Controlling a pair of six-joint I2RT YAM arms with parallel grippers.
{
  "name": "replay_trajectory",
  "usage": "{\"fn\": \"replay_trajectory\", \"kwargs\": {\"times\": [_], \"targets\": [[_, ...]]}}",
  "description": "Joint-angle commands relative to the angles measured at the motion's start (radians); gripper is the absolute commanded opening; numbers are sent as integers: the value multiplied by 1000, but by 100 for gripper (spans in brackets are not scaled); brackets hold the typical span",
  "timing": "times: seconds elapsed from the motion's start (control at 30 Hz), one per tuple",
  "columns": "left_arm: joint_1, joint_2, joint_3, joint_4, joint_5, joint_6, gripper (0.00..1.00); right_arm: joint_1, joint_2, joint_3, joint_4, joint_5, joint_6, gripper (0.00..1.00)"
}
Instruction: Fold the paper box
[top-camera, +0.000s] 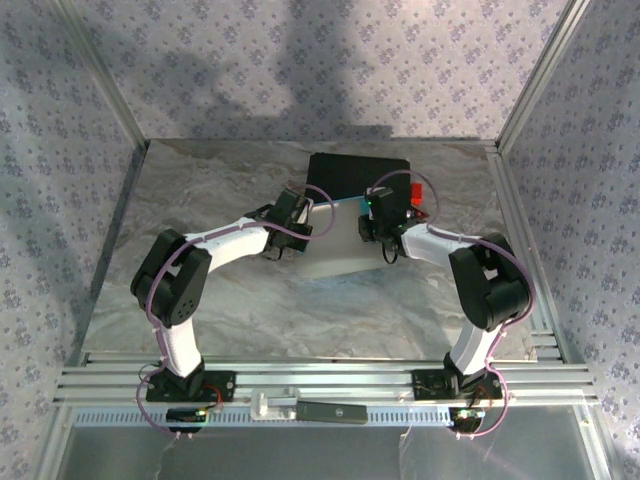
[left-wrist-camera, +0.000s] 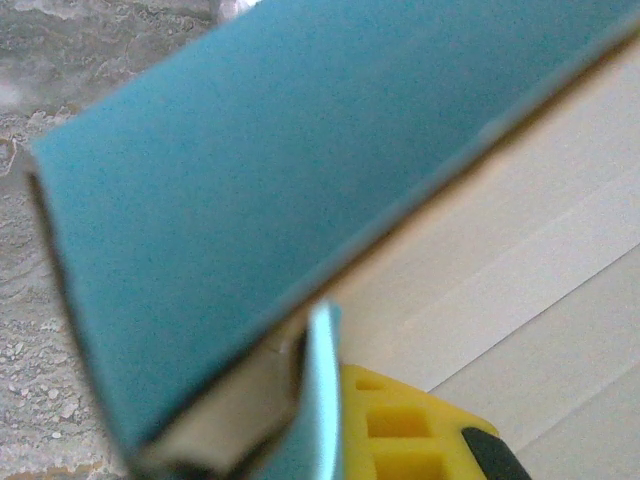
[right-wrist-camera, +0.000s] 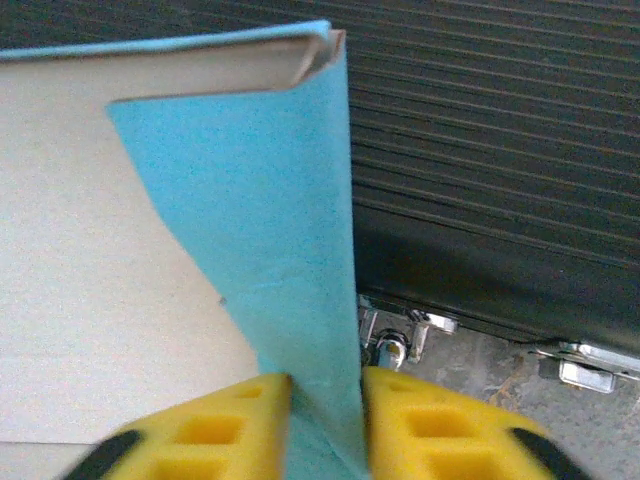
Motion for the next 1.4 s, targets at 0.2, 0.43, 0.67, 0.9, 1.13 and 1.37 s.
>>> {"fn": "replay_trajectory", "kwargs": {"times": [0.2,0.43,0.67,0.9,1.13,1.37], "targets": [[-25,-38,-17,-34,27,52,0,153,61,110,-257,563,102,0],[-28,-66,-39,-17,30,29,0,278,207,273,-612,923,351,0],[-31,-92,-66,-8,34,19,0,308,187,249,-570,902,339,0],[-49,-149,-134,12,22,14,0,198,-119,-146,69,260,81,7],[-74,-147,-160,17,-21,15,0,83,-136,-204,174,-12,49,18],[-78,-142,-154,17,-25,23,0,27,-140,-198,177,-94,43,24]]}}
